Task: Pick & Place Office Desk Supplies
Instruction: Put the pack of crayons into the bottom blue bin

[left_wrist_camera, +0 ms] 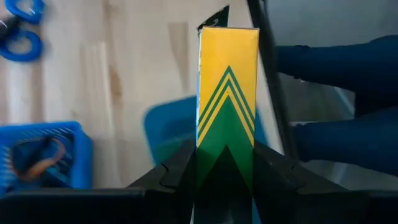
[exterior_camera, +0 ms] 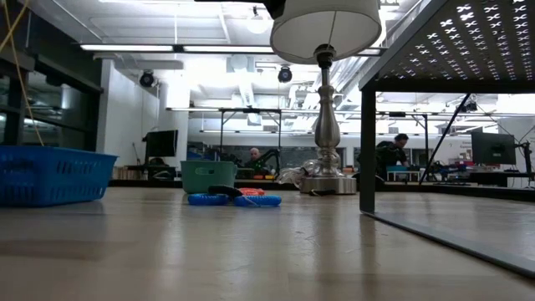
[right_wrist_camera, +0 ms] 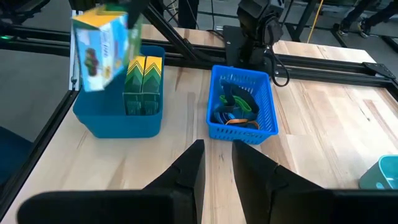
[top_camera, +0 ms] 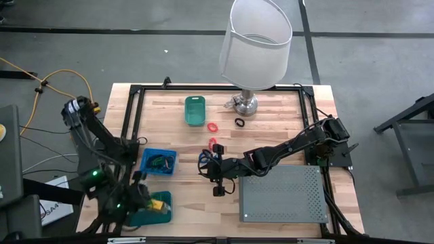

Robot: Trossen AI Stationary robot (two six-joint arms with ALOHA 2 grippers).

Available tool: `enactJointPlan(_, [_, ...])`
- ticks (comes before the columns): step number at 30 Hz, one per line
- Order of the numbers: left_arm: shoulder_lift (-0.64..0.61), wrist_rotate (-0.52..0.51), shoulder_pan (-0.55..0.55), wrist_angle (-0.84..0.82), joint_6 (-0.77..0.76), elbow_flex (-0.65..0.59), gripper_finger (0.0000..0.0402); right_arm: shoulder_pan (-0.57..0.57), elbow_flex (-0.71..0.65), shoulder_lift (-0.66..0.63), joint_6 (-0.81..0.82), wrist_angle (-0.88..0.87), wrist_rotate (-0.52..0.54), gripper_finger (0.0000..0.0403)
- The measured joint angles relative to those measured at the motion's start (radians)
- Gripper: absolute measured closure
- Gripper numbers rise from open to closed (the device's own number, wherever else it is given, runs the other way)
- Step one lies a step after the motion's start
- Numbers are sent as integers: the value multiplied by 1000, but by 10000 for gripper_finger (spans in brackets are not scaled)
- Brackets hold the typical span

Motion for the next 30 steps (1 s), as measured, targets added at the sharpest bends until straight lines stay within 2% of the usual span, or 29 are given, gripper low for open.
enactJointPlan(7, [73, 0, -114, -10, -238, 5, 286, 0, 0, 0, 0, 0, 0, 334])
enactJointPlan(13, [144, 0, -140, -45, -396, 4, 286, 0, 0, 0, 0, 0, 0, 334])
enactJointPlan(26, [344, 23, -140, -16, -477, 4, 286, 0, 0, 0, 0, 0, 0, 334])
enactJointPlan(30, [364, 17, -141, -2, -477, 5, 285, 0, 0, 0, 0, 0, 0, 334])
